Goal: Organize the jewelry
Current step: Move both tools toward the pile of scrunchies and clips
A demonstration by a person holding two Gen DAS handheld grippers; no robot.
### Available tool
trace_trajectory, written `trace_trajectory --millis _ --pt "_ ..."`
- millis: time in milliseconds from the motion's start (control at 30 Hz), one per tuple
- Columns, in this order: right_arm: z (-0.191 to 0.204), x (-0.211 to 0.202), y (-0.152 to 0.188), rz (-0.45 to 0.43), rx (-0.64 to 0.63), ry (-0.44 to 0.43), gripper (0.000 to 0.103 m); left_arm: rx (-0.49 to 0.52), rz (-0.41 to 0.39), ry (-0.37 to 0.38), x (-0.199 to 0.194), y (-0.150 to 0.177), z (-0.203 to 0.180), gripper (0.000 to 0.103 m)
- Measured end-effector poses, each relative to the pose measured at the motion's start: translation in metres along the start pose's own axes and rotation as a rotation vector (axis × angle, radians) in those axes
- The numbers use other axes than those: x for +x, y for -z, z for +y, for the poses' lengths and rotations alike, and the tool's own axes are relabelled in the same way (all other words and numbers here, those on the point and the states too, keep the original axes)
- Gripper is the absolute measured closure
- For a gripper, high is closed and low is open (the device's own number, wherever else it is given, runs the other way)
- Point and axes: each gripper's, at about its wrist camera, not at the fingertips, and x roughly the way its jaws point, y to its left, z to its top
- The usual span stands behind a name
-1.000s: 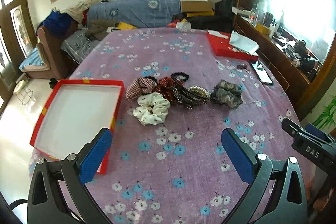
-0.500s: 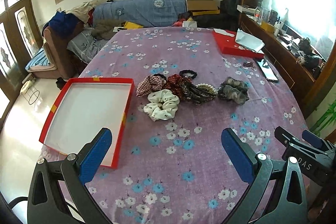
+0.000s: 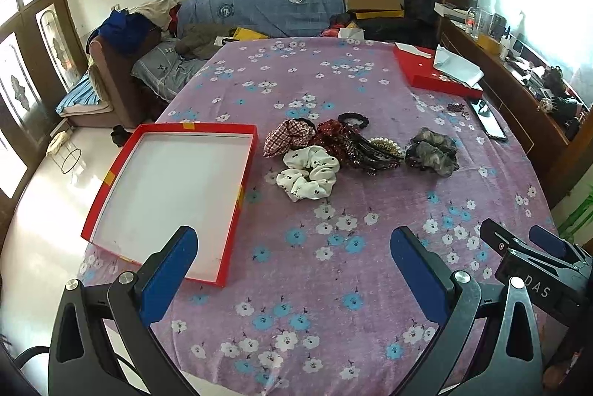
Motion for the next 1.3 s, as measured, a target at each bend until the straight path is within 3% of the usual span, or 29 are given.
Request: trace_trajectory --millis 1100,1300 --pt "0.009 0.030 -0.009 0.049 -0.021 -0.078 0.007 0.027 0.115 -0.029 0.033 0.001 -0.005 0.000" --pt "-0.004 0.038 -0.018 0.038 -0.003 -0.056 0.007 -0.060 0.116 -0.001 0.044 -0.006 0.020 0.000"
